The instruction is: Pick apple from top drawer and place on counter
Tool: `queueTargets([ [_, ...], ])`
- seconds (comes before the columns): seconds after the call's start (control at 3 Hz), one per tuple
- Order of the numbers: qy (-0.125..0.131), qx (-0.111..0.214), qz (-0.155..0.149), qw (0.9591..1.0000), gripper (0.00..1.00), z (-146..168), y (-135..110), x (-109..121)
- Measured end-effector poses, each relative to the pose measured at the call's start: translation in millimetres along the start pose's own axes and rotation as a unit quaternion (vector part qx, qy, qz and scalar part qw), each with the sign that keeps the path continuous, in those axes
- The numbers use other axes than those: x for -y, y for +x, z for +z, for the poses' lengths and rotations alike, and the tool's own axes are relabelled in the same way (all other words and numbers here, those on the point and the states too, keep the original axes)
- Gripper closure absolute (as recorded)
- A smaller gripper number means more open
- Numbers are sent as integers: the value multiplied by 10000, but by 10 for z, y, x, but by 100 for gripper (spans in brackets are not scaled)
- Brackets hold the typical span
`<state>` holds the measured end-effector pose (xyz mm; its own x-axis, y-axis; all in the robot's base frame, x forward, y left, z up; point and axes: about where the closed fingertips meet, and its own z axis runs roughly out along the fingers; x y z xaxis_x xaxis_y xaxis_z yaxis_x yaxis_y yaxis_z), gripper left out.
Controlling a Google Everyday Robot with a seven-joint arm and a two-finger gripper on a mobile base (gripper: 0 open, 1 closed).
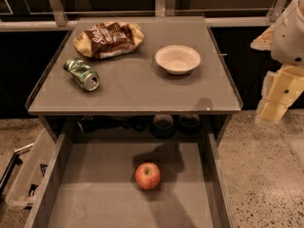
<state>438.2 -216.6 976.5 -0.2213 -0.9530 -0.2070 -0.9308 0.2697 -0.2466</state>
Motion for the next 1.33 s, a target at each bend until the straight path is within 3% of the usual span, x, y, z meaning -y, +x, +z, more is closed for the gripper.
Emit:
queueTargets([
  [0.67,18,141,54,9999,0,18,-1,-53],
  [1.0,-13,521,126,9986,0,182,-35,-314],
  [1.33,-107,950,-5,9954,0,536,-130,-674],
])
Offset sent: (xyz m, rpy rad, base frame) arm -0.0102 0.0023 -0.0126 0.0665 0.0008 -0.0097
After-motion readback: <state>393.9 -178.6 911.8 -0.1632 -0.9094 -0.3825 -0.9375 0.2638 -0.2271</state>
